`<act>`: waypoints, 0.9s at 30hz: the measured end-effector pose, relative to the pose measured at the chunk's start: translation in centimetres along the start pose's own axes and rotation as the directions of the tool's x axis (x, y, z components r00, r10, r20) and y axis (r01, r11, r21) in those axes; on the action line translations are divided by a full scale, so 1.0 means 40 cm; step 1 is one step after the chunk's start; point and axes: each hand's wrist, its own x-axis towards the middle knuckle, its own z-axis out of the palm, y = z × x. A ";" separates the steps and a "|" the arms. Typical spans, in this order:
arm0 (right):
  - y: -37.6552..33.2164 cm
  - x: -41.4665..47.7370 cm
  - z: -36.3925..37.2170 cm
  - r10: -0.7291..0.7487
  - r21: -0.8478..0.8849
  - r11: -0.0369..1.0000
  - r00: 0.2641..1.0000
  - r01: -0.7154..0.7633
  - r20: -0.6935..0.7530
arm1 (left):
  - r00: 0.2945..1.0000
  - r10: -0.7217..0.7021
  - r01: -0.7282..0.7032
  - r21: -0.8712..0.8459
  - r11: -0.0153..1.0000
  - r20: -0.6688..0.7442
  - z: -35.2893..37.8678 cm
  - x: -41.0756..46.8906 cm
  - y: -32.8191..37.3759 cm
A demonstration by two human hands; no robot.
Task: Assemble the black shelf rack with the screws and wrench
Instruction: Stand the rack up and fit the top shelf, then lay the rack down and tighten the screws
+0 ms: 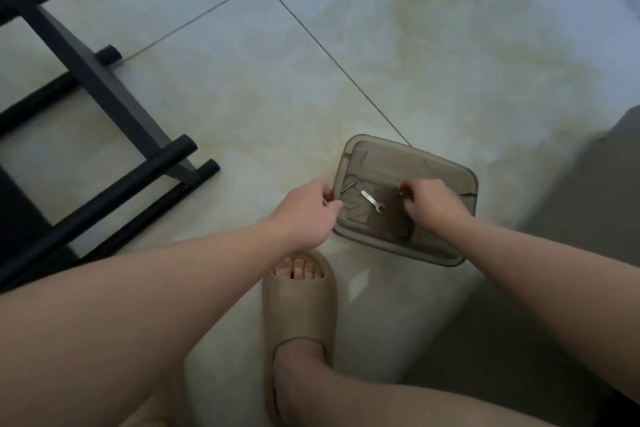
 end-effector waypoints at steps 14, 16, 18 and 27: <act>-0.045 0.032 0.043 -0.270 -0.210 0.949 0.950 0.234 -0.158 | 1.000 0.008 -0.006 -0.126 0.992 0.012 0.008 0.000 -0.010; -0.086 0.034 0.043 -0.420 -0.155 0.904 0.895 0.398 -0.153 | 1.000 0.013 -0.011 -0.126 0.992 0.019 0.004 -0.001 -0.009; -0.123 0.041 0.054 -0.530 -0.153 0.846 0.838 0.511 -0.133 | 1.000 0.013 -0.010 -0.128 0.992 0.020 0.003 -0.002 -0.008; -0.149 0.072 0.073 -0.463 -0.224 0.864 0.886 0.452 0.004 | 0.998 0.032 -0.026 -0.097 0.995 0.063 -0.020 -0.010 -0.006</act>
